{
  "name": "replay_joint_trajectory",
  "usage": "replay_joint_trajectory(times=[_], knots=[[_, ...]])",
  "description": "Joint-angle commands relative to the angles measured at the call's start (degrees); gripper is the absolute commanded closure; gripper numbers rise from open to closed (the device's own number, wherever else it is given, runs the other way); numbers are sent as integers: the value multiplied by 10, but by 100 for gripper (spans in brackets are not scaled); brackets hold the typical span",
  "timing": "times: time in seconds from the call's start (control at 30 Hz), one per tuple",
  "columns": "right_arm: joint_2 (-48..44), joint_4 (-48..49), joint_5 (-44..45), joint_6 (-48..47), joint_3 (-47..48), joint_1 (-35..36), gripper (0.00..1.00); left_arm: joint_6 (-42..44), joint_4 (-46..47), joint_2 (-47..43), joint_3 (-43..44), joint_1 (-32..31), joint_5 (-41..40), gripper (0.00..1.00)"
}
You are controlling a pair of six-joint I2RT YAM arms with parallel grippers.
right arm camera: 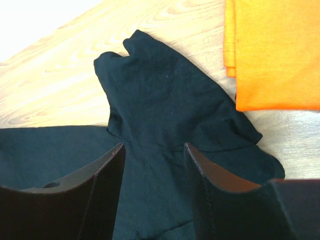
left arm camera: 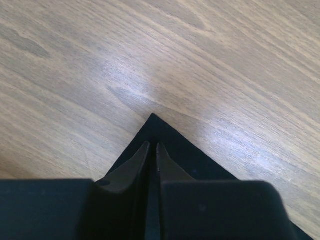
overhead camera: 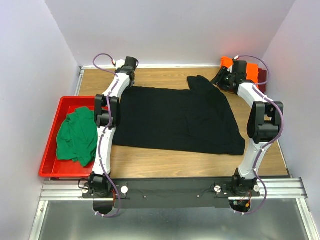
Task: Fold and stack the t-shirts
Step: Fold the tshirt
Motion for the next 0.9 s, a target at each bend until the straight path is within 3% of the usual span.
replay_joint_trajectory(times=[0.0,0.1,0.53,0.87], knots=[[11,8,-16,-11,22,2,42,-4,-4,17,10,4,2,87],[16,8,-18,-15,29,2,42,-2,5,13,8,4,13,100],[74,6,27,-73,83,7,42,17,89,-102,-87,3,20,100],[166,-14,96,-147,173,46,43,26,96,-109,-108,3,29,100]])
